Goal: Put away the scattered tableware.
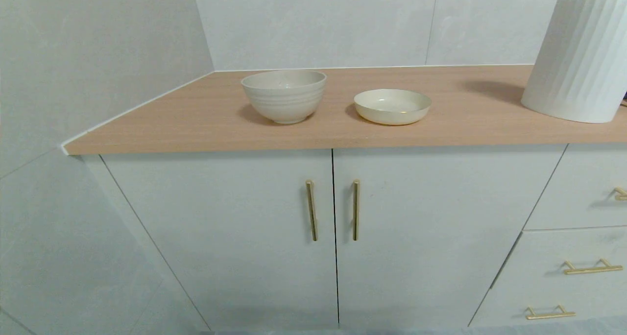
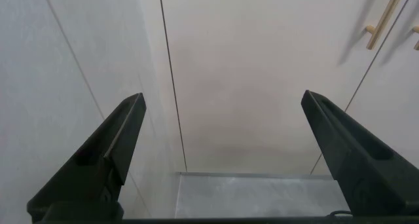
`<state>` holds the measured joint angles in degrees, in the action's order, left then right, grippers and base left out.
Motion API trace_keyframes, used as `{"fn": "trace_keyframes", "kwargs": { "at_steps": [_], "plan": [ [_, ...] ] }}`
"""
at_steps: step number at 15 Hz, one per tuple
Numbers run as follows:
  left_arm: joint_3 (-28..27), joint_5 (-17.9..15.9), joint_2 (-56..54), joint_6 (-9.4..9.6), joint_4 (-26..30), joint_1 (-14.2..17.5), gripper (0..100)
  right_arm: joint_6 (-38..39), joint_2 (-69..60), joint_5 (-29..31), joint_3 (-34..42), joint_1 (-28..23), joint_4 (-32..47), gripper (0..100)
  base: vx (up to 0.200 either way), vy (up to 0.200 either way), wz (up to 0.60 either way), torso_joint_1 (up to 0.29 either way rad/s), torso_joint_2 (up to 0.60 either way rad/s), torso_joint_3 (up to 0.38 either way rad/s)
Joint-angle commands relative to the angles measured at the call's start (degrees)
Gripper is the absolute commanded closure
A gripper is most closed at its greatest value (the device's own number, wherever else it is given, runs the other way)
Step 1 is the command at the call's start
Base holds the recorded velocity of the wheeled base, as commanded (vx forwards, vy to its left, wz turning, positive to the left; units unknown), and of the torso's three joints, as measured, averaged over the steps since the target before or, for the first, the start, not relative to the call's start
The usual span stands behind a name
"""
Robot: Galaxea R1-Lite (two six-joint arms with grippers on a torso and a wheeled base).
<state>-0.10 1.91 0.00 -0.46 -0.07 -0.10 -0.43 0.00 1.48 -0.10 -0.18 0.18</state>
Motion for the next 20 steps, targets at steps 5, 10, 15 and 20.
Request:
{"fn": "trace_keyframes", "kwargs": {
  "at_steps": [5,10,15,20],
  "plan": [
    [0.01,0.02,0.00,-0.06,-0.01,0.01,0,0.43,20.04,-4.99,-19.06,0.97,-0.45,0,0.000,0.000,0.00,0.000,0.00,0.000],
    [0.01,0.02,0.00,0.02,-0.01,0.01,0,1.75,56.51,-10.00,-36.11,15.21,-0.97,0,0.000,0.000,0.00,0.000,0.00,0.000],
    [0.01,0.02,0.00,-0.06,-0.01,0.01,0,7.46,83.06,-10.09,-43.50,28.75,-14.42,0,0.000,0.000,0.00,0.000,0.00,0.000],
    [0.01,0.02,0.00,0.02,-0.01,0.01,0,12.91,96.59,-13.60,-52.37,33.93,-17.76,0,0.000,0.000,0.00,0.000,0.00,0.000]
  ]
}}
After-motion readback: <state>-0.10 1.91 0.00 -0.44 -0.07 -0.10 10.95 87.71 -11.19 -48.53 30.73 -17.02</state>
